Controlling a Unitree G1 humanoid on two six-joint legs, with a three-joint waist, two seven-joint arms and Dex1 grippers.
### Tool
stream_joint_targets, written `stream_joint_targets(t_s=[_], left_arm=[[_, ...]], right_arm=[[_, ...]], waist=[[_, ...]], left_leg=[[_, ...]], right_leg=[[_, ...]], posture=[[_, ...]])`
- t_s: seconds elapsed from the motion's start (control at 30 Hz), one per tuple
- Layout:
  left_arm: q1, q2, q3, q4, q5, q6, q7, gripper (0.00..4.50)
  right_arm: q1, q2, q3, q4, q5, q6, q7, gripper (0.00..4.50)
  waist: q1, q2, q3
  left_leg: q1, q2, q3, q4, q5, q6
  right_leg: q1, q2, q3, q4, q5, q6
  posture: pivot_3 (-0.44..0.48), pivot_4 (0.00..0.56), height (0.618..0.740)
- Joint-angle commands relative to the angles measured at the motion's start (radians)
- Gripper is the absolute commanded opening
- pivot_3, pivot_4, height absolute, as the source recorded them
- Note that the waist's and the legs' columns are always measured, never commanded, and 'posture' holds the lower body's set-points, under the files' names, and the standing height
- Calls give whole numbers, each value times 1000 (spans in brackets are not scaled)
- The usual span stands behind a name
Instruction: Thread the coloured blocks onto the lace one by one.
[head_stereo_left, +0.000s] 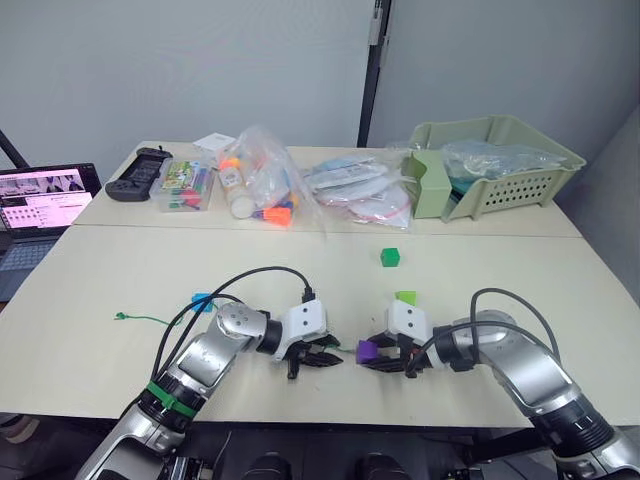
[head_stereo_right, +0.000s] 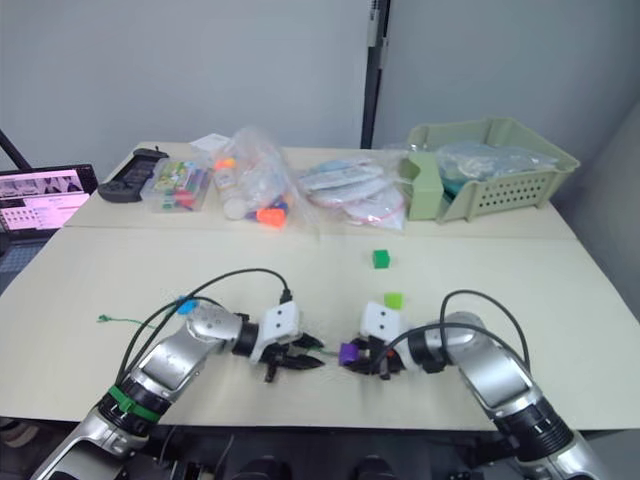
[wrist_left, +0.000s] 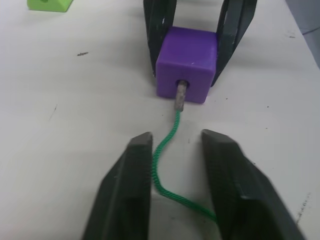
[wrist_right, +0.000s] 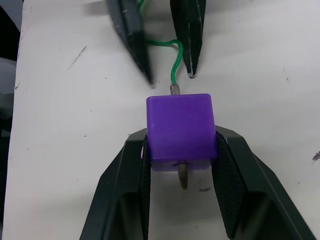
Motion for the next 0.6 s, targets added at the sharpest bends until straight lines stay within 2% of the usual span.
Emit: stream_joint_targets(t_s=[0.03, 0.07, 0.33, 0.6], left_arm=[[3, 4, 4, -6, 2, -21, -5, 153], [4, 4, 4, -6, 2, -22, -6, 12], [-20, -13, -7, -26, 7, -17, 1, 0], [-73, -60, -67, -9, 36, -9, -2, 0]], right_arm=[[8, -13, 1, -31, 8, 10, 4, 1165], [9, -13, 1, -32, 8, 11, 4, 1165], [7, -12, 5, -29, 3, 10, 1, 1165], [1, -2, 14, -26, -3, 11, -8, 1165]], waist=[[0, 0, 0], [0, 0, 0], [0, 0, 0], [0, 0, 0]], left_leg=[[0, 0, 0, 0, 0, 0], [0, 0, 0, 0, 0, 0], [0, 0, 0, 0, 0, 0], [0, 0, 1, 0, 0, 0]], right_leg=[[0, 0, 0, 0, 0, 0], [0, 0, 0, 0, 0, 0], [0, 0, 0, 0, 0, 0], [0, 0, 0, 0, 0, 0]], posture=[[0, 150, 740], [0, 150, 740], [0, 150, 740], [0, 150, 740]])
